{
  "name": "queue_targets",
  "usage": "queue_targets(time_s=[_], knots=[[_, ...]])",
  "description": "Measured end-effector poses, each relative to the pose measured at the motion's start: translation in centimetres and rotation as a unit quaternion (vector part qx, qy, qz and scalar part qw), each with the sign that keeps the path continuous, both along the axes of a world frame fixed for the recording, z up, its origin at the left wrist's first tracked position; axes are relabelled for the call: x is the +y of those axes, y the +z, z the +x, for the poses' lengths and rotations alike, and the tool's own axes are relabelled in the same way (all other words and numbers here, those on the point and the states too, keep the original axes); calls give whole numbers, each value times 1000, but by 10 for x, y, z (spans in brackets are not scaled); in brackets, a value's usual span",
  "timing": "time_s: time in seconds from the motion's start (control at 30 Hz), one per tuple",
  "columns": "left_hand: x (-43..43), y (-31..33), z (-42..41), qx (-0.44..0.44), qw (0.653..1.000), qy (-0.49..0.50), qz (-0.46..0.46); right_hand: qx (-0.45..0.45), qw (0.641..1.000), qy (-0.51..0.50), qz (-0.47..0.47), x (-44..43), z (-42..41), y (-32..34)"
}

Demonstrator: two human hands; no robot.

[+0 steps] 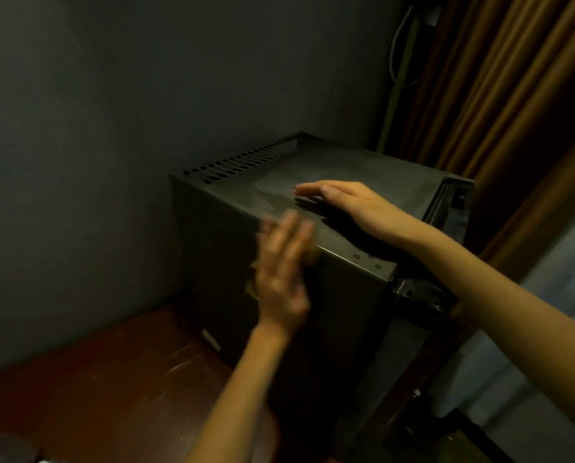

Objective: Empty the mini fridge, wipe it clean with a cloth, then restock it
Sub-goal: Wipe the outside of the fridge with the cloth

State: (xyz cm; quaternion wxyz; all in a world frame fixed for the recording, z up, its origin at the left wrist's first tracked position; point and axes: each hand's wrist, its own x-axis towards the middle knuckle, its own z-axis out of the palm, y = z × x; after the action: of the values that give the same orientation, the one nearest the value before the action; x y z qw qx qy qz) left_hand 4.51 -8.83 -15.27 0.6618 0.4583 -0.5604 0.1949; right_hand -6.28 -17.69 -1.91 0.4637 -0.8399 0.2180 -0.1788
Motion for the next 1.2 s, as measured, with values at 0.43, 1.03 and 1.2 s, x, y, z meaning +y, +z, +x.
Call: queue_targets(time_s=[0.43, 1.03, 1.2], knots=[[-18, -7, 38, 398, 914, 36, 72, 35, 995, -12, -92, -11, 14, 2], [16, -6, -60, 175, 982, -37, 62, 72, 977, 2, -202, 0, 7, 1], [-14, 23, 75, 310, 945, 23, 102, 162, 936, 65, -305, 5, 11, 0]])
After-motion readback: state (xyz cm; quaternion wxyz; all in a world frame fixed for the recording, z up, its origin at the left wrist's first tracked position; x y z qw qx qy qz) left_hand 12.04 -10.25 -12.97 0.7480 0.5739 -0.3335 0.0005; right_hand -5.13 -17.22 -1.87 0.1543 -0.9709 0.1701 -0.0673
